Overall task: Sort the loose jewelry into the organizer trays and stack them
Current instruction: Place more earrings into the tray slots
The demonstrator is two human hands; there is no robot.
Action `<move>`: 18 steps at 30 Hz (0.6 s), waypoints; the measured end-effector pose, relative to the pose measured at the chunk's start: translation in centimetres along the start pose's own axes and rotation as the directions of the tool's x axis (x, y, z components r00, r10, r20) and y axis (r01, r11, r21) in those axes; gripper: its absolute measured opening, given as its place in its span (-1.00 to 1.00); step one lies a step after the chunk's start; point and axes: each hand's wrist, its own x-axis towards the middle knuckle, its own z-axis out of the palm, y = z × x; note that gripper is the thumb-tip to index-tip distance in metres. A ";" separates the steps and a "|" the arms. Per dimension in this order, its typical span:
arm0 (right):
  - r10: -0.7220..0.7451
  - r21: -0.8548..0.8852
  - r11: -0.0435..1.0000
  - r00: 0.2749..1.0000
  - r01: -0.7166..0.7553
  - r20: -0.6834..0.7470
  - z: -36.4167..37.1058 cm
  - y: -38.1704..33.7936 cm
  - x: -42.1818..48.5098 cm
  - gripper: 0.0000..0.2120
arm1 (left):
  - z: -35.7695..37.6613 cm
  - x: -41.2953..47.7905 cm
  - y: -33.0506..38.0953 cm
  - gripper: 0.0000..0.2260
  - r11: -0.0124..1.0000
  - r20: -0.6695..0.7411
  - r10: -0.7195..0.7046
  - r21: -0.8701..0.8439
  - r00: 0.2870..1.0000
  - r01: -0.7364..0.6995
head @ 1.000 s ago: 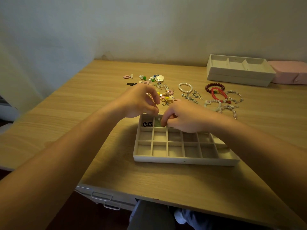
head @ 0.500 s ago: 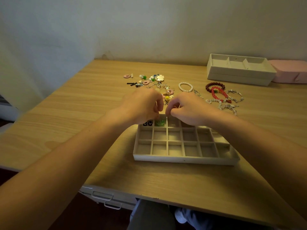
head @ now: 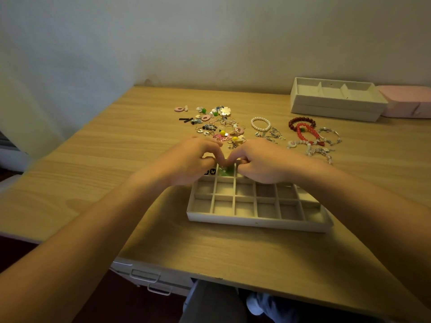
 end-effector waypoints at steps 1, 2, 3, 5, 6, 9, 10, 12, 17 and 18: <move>-0.002 -0.016 1.000 1.000 0.002 0.002 0.0 0.0 0.1 -0.63 | 0.1 0.1 -0.1 -0.74 1.000 0.016 -0.012 -0.018 1.000 0.013; -0.004 -0.032 0.999 1.000 0.004 0.005 0.0 0.0 0.2 -0.64 | 0.1 0.3 -0.2 -0.75 0.999 0.031 -0.025 -0.021 0.999 0.026; -0.004 -0.046 0.999 1.000 0.004 0.010 0.0 0.0 0.2 -0.64 | 0.1 0.3 -0.3 -0.76 0.999 0.044 -0.035 -0.010 0.998 0.036; 0.000 -0.058 0.998 1.000 0.001 0.018 -0.1 -0.1 0.3 -0.66 | 0.2 0.4 -0.3 -0.77 0.999 0.062 -0.046 0.003 0.997 0.046; 0.005 -0.059 0.998 1.000 -0.004 0.021 -0.2 0.0 0.3 -0.67 | 0.2 0.5 -0.4 -0.77 0.999 0.065 -0.047 -0.005 0.997 0.047; 0.022 -0.057 0.998 0.999 -0.020 0.026 -0.3 -0.1 0.3 -0.69 | 0.0 0.5 -0.5 -0.77 0.998 0.082 -0.041 -0.045 0.996 0.045; 0.024 -0.060 0.998 0.999 -0.022 0.030 -0.4 -0.1 0.3 -0.70 | 0.0 0.5 -0.4 -0.76 0.998 0.097 -0.036 -0.054 0.995 0.042; 0.022 -0.086 0.996 0.998 -0.017 0.053 -0.5 -0.3 0.5 -0.70 | -0.1 0.6 -0.4 -0.72 0.998 0.120 -0.023 -0.058 0.993 0.030; 0.014 -0.099 0.995 1.000 -0.011 0.022 -0.3 -0.3 0.5 -0.71 | 0.0 0.7 -0.5 -0.72 0.992 0.088 -0.027 -0.121 0.996 0.038; 0.007 -0.075 0.997 1.000 -0.008 -0.012 -0.3 -0.1 0.5 -0.72 | 0.0 0.7 -0.6 -0.73 0.988 0.075 -0.027 -0.148 0.997 0.038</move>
